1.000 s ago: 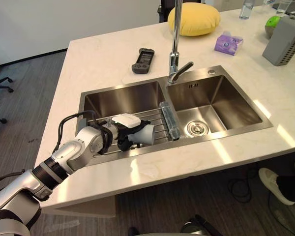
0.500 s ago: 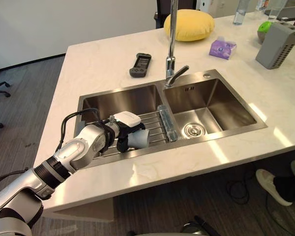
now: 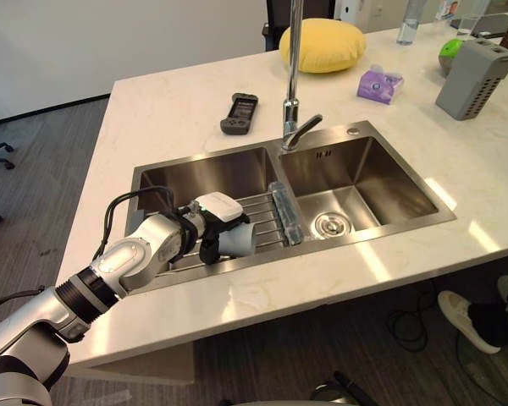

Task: Walk over to the sink, pick up the cup, carry it to the dishwasher, place the cup inside the dishwasher, then close the dishwasher door

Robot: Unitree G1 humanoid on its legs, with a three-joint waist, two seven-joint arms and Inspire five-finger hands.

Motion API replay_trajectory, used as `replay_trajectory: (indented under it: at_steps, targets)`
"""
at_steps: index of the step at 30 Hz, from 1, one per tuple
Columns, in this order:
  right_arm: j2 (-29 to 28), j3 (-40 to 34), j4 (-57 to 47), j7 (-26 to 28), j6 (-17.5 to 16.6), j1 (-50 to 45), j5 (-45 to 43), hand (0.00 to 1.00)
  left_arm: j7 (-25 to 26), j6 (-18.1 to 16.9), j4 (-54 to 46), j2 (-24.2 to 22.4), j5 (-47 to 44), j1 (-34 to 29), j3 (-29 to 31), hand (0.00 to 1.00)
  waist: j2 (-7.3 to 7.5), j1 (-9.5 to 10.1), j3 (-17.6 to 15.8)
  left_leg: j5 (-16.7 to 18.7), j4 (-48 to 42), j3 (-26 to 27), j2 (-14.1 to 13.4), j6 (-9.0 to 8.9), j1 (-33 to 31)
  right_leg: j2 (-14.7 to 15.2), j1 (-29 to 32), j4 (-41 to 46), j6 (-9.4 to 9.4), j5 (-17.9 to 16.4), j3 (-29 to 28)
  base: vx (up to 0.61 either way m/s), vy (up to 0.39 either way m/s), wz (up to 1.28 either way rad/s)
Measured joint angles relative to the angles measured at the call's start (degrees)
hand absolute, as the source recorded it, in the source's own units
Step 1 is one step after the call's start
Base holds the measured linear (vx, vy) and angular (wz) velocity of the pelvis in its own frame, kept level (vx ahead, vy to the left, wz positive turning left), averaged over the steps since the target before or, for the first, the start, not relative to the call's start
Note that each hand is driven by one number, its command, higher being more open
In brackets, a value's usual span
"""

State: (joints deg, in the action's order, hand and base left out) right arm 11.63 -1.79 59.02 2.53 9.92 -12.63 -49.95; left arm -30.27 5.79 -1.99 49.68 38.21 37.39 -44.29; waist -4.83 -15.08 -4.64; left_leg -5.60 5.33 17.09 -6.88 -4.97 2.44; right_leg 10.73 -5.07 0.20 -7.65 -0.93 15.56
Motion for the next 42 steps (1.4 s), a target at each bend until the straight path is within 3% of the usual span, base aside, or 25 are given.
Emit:
replay_trajectory:
  at_steps: [9, 30, 42]
  targets:
    - [-0.1, 0.2, -0.1, -0.3, -0.2, -0.2, -0.5, 1.0, -4.6, 2.3, -1.5, -1.1, -1.3, -0.5, -0.4, 1.0, 0.05, -0.03, 0.0, 0.0, 0.0, 0.0, -0.1, 0.0, 0.1, -0.1, 0.0, 0.2, 0.19, -0.1, -0.1, 0.0, 0.0, 0.0]
    - [0.1, 2.2, -1.9, -1.4, -0.7, -0.8, -1.8, 1.0, -5.2, 2.5, 0.0, -1.2, -1.0, -0.1, -0.7, 1.0, 1.29, -0.32, -0.5, 0.0, 0.0, -0.1, -0.1, -0.06, 1.0, -0.2, -0.3, 0.4, 0.4, -0.4, -1.0, 0.0, 0.0, 0.0]
    - [0.1, 2.4, -2.7, -2.1, -0.8, -1.3, -2.7, 1.0, 0.3, 0.6, 0.0, -1.4, -1.3, 0.1, -2.2, 1.0, 1.3, -0.53, -0.9, 0.1, 0.0, -0.7, 0.0, -0.17, 0.7, -0.2, -0.7, -0.4, 0.39, -0.6, -0.6, 0.0, 0.0, 0.02]
